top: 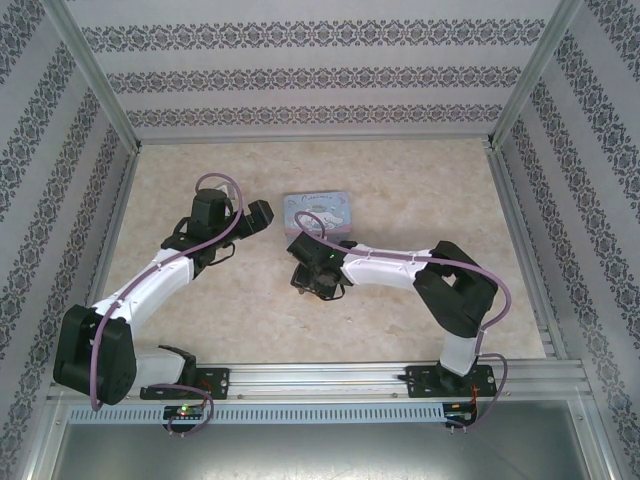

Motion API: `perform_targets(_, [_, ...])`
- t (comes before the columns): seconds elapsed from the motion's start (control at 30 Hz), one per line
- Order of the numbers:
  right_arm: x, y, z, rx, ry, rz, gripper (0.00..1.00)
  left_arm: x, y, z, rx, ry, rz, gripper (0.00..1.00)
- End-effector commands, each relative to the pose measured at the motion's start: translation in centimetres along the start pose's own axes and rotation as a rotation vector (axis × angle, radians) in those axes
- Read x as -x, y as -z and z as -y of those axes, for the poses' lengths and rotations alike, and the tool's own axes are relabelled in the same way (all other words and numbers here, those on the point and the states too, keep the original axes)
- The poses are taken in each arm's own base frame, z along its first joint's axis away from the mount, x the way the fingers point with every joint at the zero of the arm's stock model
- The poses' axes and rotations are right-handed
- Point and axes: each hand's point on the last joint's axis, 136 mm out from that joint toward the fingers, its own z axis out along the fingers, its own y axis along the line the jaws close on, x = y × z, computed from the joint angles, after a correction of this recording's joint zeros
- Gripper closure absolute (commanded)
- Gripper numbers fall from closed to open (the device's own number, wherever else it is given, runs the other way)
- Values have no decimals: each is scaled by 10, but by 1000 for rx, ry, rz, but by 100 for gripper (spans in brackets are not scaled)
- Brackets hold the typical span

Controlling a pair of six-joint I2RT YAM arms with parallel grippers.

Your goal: Unlock a padlock with a key

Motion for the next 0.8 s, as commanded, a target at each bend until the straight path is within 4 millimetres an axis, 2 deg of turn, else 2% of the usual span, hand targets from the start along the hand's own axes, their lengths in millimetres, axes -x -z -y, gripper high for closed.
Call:
perform_targets(0.0, [-3, -4, 1, -35, -14, 0, 56, 6, 1, -1, -13, 17, 30, 1])
perform_targets(0.27, [-5, -11, 4, -62, -28, -22, 61, 6, -4, -3, -20, 33, 28, 1])
perform_targets(0.77, [-9, -19, 9, -111, -34, -52, 66, 4, -13, -7, -26, 59, 22, 1])
